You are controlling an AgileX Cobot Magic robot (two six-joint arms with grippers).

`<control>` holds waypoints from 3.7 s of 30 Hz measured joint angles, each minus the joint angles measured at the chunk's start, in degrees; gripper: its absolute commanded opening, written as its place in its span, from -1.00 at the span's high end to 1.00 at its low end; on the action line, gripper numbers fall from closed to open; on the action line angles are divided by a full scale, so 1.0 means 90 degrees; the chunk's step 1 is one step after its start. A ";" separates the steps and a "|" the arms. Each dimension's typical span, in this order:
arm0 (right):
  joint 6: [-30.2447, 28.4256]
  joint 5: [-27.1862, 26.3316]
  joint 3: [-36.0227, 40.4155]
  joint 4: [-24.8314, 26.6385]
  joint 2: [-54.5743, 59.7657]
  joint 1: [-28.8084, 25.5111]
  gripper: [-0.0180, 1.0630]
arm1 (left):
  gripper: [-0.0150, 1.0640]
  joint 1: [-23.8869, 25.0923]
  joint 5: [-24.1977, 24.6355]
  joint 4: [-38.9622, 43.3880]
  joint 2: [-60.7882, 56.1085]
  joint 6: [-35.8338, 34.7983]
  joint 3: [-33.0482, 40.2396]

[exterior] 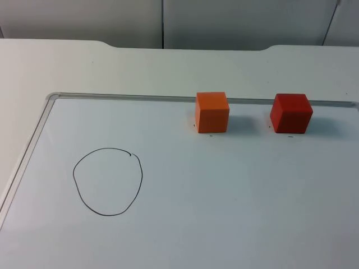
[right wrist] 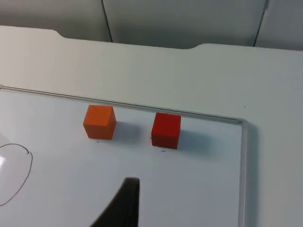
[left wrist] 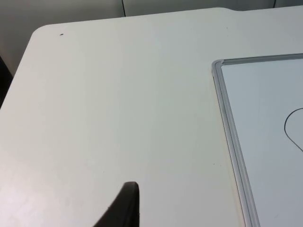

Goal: Pick up one cube with the left hand and another cube with the right hand. First place the cube in the right hand at the target position, then stack the cube in the left hand on top.

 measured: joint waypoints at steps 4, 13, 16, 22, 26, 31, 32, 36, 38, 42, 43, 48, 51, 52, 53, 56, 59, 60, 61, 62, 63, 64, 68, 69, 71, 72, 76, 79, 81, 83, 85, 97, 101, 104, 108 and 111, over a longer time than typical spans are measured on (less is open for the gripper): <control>-0.0113 -0.0081 -0.0605 0.0156 0.1064 0.0000 -0.94 | -0.98 0.0000 0.0000 0.0000 0.0000 0.0000 0.0000; -0.0229 -0.0090 -0.1915 0.0229 0.3510 0.0071 -0.94 | -0.98 0.0000 0.0000 0.0000 0.0000 0.0000 0.0000; -0.0138 -0.0120 -0.2247 0.0096 0.4394 0.0376 -0.94 | -0.98 0.0000 0.0000 0.0000 0.0000 0.0000 0.0000; 0.0606 -0.0432 -0.2439 -0.0548 0.5539 0.0972 -0.94 | -0.98 0.0000 0.0000 0.0000 0.0000 0.0000 0.0000; 0.1061 -0.0668 -0.2439 -0.0914 0.6192 0.1334 -0.94 | -0.98 0.0000 0.0000 0.0000 0.0000 0.0000 0.0000; 0.1470 -0.1006 -0.2439 -0.1158 0.6818 0.1633 -0.94 | -0.98 0.0000 0.0000 0.0000 0.0000 0.0000 0.0000; 0.1470 -0.1006 -0.2439 -0.1158 0.6818 0.1633 -0.94 | -0.98 0.0000 0.0000 0.0000 0.0000 0.0000 0.0000; 0.1764 -0.1364 -0.2439 -0.1188 0.7404 0.1700 -0.94 | -0.98 0.0000 0.0000 0.0000 0.0000 0.0000 0.0000; 0.1806 -0.1427 -0.2439 -0.1199 0.7528 0.1700 -0.94 | -0.98 0.0000 0.0000 0.0000 0.0000 0.0000 0.0000; 0.1987 -0.1620 -0.2439 -0.1280 0.7857 0.1700 -0.94 | -0.98 0.0000 0.0000 0.0000 0.0000 0.0000 0.0000; 0.2063 -0.1686 -0.2439 -0.1330 0.7947 0.1700 -0.94 | -0.98 0.0000 0.0000 0.0000 0.0000 0.0000 0.0000; 0.2618 -0.2069 -0.2439 -0.1741 0.8326 0.1700 -0.94 | -0.98 0.0000 0.0000 0.0000 0.0000 0.0000 0.0000; 0.2965 -0.2372 -0.2450 -0.1993 0.8500 0.1700 -0.94 | -0.98 0.0000 0.0000 0.0000 0.0000 0.0000 0.0000; 0.2965 -0.2372 -0.2450 -0.1993 0.8500 0.1700 -0.94 | -0.98 0.0000 0.0000 0.0000 0.0000 0.0000 0.0000; 0.3064 -0.2465 -0.2450 -0.2021 0.8545 0.1700 -0.94 | -0.98 0.0000 0.0000 0.0000 0.0000 0.0000 0.0000; 0.3180 -0.2627 -0.2450 -0.2044 0.8686 0.1700 -0.94 | -0.98 0.0000 0.0000 0.0000 0.0000 0.0000 0.0000; 0.3251 -0.2655 -0.2450 -0.2063 0.8794 0.1700 -0.93 | -0.98 0.0000 0.0000 0.0000 0.0000 0.0000 0.0000; 0.3275 -0.2655 -0.2450 -0.2063 0.8846 0.1700 -0.92 | -0.98 0.0000 0.0000 0.0000 0.0000 0.0000 0.0000; 0.3291 -0.2655 -0.2450 -0.2063 0.8902 0.1700 -0.88 | -0.98 0.0000 0.0000 0.0000 0.0000 0.0000 0.0000; 0.3321 -0.2658 -0.2450 -0.2063 0.8975 0.1700 -0.84 | -0.98 0.0000 0.0000 0.0000 0.0000 0.0000 0.0000; 0.3321 -0.2658 -0.2450 -0.2063 0.8975 0.1700 -0.78 | -0.98 0.0000 0.0000 0.0000 0.0000 0.0000 0.0000; 0.3317 -0.2658 -0.2450 -0.2035 0.9050 0.1700 -0.78 | -0.98 0.0000 0.0000 0.0000 0.0000 0.0000 0.0000; 0.3326 -0.2706 -0.2450 -0.1956 0.9166 0.1700 -0.57 | -0.98 0.0000 0.0000 0.0000 0.0000 0.0000 0.0000; 0.3341 -0.2711 -0.2450 -0.1956 0.9176 0.1700 -0.57 | -0.98 0.0000 0.0000 0.0000 0.0000 0.0000 0.0000; 0.3356 -0.2737 -0.2450 -0.1946 0.9183 0.1700 -0.56 | -0.98 0.0000 0.0000 0.0000 0.0000 0.0000 0.0000; 0.3365 -0.2753 -0.2450 -0.1946 0.9192 0.1700 -0.56 | -0.98 0.0000 0.0000 0.0000 0.0000 0.0000 0.0000; 0.3365 -0.2681 -0.2450 -0.1946 0.9332 0.1700 -0.50 | -0.98 0.0000 0.0000 0.0000 0.0000 0.0000 0.0000; 0.3365 -0.2619 -0.2450 -0.1928 0.9478 0.1700 -0.31 | -0.98 0.0000 0.0000 0.0000 0.0000 0.0000 0.0000; 0.3370 -0.2605 -0.2467 -0.1922 0.9524 0.1700 -0.10 | -0.98 0.0000 0.0000 0.0000 0.0000 0.0000 0.0000; 0.3381 -0.2605 -0.2467 -0.1922 0.9524 0.1700 0.02 | -0.98 0.0000 -0.0010 0.0000 0.0000 0.0000 0.0000; 0.3381 -0.2623 -0.2467 -0.1922 0.9524 0.1700 0.02 | -0.98 0.0000 -0.0010 0.0000 0.0000 0.0000 0.0000; 0.3202 -0.2473 -0.2467 -0.2065 0.8990 0.1700 0.97 | -0.98 0.0000 -0.0010 0.0000 0.0000 0.0000 0.0000; 0.3082 -0.2251 -0.2467 -0.2543 0.7770 0.1700 0.97 | -0.98 0.0000 -0.0010 0.0000 0.0000 0.0000 0.0000; 0.3058 -0.2206 -0.2467 -0.2746 0.7073 0.1700 0.97 | -0.98 0.0000 -0.0010 0.0000 0.0000 0.0000 0.0000; 0.2952 -0.2189 -0.2467 -0.2880 0.5891 0.1700 0.97 | -0.98 0.0000 -0.0010 0.0000 0.0000 0.0000 0.0000; 0.2819 -0.2177 -0.2467 -0.2937 0.4867 0.1700 0.97 | -0.98 0.0000 -0.0010 0.0000 0.0000 0.0000 0.0000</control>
